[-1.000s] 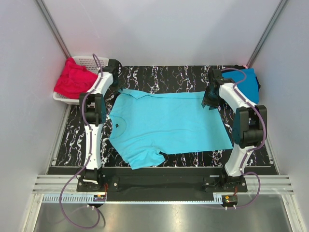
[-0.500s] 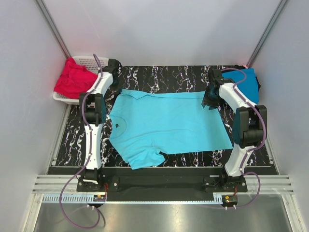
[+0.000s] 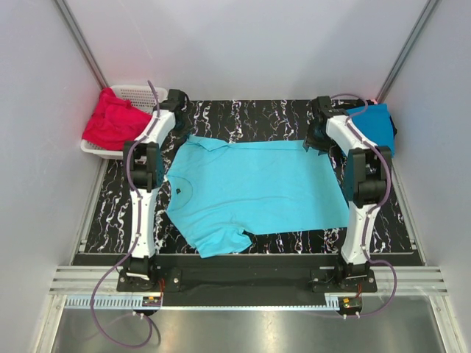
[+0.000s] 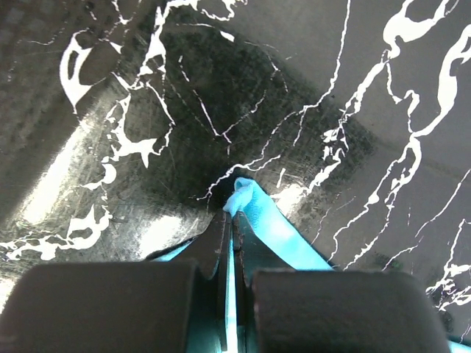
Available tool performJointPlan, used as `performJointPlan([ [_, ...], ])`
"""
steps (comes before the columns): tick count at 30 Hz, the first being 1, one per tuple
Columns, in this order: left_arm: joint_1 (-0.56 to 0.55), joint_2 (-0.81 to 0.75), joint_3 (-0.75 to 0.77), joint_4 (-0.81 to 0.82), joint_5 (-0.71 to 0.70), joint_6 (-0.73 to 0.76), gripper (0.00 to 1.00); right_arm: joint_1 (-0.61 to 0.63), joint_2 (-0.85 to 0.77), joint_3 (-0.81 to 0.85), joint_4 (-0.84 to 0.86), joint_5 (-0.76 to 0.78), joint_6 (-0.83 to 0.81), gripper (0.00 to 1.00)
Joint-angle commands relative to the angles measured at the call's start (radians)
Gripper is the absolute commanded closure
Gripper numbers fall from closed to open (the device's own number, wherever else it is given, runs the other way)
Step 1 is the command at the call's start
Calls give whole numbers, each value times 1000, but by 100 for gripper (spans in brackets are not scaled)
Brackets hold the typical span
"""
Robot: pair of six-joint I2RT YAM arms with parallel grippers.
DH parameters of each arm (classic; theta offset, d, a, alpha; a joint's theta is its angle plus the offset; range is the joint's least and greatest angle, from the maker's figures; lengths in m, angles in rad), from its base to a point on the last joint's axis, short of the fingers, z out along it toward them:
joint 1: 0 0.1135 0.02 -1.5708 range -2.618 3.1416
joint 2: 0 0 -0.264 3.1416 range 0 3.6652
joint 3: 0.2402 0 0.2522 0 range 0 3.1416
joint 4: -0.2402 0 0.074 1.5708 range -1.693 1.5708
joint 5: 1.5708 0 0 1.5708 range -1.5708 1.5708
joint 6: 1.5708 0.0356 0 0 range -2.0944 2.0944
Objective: Fold and stack the t-shirts
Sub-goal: Fold the tshirt
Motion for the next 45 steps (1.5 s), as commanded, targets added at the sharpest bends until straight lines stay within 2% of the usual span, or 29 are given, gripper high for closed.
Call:
performJointPlan([
  [1,-5,-66,-4,34,17,28,100,2,84,99,5,59,6,46],
  [8,-5,-131,-15,41,-2,41,100,-26,152,159,-9,89,13,46],
  [17,-10,-215,-67,63,-14,47,100,-57,215,234,-13,203,26,46],
  [30,-37,-272,-127,74,7,64,100,-84,299,366,-13,123,4,48],
  [37,-40,-298,-156,83,10,65,100,-87,332,415,-29,80,4,61],
  [45,-42,-306,-174,85,27,59,100,-92,332,426,-49,92,6,71],
])
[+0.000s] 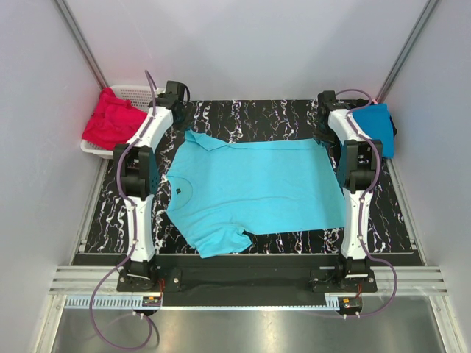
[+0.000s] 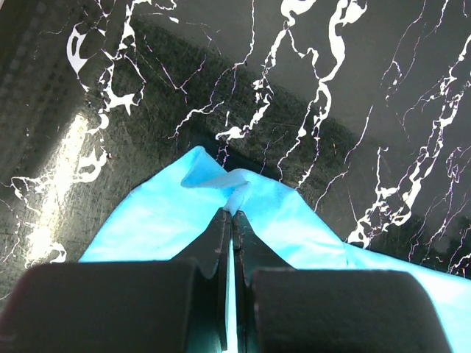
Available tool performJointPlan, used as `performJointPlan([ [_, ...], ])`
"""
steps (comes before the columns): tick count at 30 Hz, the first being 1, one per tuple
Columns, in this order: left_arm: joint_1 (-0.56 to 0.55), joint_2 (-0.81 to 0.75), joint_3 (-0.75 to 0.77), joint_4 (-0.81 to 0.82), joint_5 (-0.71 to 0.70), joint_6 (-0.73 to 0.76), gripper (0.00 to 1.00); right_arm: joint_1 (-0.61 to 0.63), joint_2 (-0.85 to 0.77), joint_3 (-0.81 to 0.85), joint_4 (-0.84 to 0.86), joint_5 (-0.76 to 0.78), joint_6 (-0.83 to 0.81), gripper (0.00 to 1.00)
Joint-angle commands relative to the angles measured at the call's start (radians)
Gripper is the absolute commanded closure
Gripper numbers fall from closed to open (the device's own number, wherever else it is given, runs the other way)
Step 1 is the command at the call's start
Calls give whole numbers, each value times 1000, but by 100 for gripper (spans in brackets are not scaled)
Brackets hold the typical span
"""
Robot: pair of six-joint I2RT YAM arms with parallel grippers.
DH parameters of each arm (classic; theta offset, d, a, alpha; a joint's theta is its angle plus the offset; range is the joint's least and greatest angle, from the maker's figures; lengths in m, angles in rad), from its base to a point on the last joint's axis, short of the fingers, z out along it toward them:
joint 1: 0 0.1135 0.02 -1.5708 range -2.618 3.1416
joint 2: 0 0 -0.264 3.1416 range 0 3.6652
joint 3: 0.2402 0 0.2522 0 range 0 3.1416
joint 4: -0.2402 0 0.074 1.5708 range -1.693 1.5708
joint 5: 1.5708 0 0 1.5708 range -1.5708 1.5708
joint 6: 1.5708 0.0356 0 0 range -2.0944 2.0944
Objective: Fold and stack the t-shirts
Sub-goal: Fold the tshirt
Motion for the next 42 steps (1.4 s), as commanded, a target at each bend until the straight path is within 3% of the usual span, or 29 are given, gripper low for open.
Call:
performJointPlan([
  [1,0,-81,-15,38,23,10,100,-11,-1,49,-21,2,-5,71],
  [5,0,-85,-18,38,27,7,100,-11,1,49,-41,26,12,67],
  [9,-1,-88,-19,38,33,1,100,-14,26,68,-67,0,11,89],
  [10,-1,-94,-22,38,32,3,100,-14,32,71,-70,-6,11,100],
  [29,-1,-189,-59,32,-8,4,100,-15,-82,107,-101,26,-8,100],
  [42,-7,-366,-211,9,4,-16,100,-11,-344,-58,-179,12,18,100],
])
